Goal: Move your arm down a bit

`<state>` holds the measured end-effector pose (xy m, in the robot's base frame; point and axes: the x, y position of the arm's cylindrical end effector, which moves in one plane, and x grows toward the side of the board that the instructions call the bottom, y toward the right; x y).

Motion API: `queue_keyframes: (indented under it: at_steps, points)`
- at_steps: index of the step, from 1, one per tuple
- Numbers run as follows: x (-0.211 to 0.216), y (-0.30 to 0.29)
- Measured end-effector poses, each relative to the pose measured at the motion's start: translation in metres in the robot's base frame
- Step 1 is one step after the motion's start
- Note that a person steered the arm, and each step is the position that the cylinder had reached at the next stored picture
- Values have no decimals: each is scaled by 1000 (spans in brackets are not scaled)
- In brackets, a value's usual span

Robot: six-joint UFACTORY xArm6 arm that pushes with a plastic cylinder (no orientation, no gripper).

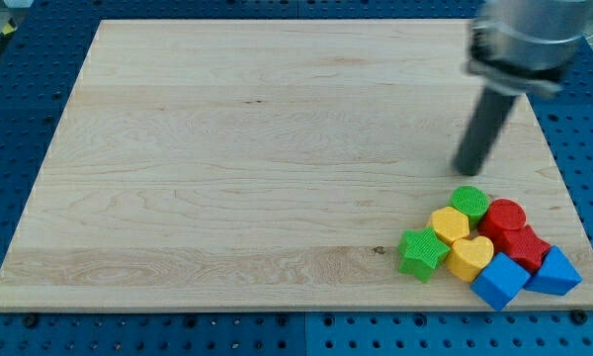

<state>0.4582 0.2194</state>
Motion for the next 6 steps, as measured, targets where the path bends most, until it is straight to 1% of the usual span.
queue_keyframes:
  at_steps: [1, 2, 3, 4, 5, 6]
  points:
    - [-13, 10]
    - [41, 63]
    - [66, 80]
    - [68, 80]
    - [128, 82]
    - [138, 82]
